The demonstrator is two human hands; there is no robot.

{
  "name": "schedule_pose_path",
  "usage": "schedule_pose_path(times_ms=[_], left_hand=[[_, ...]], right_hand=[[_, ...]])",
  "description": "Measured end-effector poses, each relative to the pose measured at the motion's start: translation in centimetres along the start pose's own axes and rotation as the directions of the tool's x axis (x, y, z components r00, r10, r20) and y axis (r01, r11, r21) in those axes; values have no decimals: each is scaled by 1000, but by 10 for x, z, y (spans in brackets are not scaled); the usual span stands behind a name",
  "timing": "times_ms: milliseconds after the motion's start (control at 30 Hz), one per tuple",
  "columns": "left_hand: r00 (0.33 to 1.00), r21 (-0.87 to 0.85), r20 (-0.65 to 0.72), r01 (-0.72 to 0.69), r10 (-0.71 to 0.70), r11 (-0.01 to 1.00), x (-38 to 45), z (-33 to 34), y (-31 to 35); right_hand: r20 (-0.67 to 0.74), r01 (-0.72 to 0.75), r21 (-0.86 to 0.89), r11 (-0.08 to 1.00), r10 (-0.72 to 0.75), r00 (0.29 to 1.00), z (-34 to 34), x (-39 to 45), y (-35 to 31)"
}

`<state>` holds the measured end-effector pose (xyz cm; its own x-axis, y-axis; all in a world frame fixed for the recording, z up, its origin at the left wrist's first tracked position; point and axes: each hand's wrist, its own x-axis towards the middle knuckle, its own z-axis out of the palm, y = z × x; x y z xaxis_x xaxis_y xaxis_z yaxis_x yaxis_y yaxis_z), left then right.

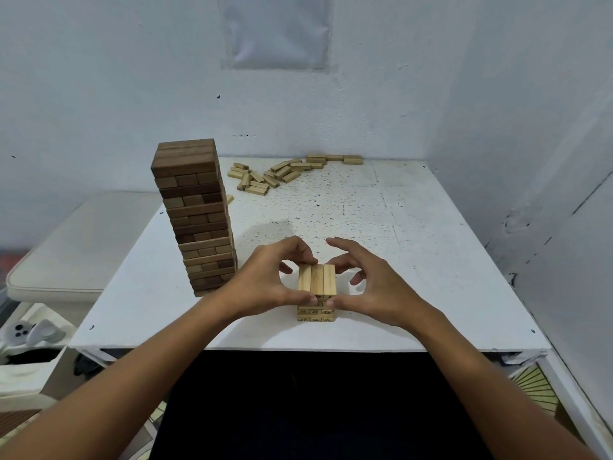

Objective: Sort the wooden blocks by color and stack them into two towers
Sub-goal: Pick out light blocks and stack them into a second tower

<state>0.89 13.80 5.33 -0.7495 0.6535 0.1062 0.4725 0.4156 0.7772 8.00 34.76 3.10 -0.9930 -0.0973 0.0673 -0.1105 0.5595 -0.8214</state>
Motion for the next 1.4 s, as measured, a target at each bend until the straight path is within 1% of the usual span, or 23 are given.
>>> schedule_pose_path(times_ms=[367,600,833,967,1067,1200,1300,1400], left_hand=[[1000,39,7,-25,25,999,0,1,-4],[997,21,-53,-61,62,998,2,1,1],[989,78,-107,-92,100,993,19,-1,19],[988,112,-122,-80,93,991,40,1,30],[987,164,-131,-73,95,984,64,2,37],[985,211,-167,-3,39,977,113,2,36],[980,229,-187,104,-61,968,157,-2,24],[966,287,-217,204,-144,936,196,-8,5]], right_hand=[[13,10,5,1000,-10,1000,0,-1,-1],[29,19,38,999,-20,999,-8,-2,-3],[-72,15,82,997,-10,997,-31,3,-10],[-132,11,17,1000,-9,991,-52,15,-11],[-153,-6,-16,1000,3,988,-69,30,-8],[-165,-27,-32,999,21,986,-92,61,0],[-182,-50,-49,998,40,982,-109,94,14],[-182,-92,-65,994,79,980,-121,130,35]])
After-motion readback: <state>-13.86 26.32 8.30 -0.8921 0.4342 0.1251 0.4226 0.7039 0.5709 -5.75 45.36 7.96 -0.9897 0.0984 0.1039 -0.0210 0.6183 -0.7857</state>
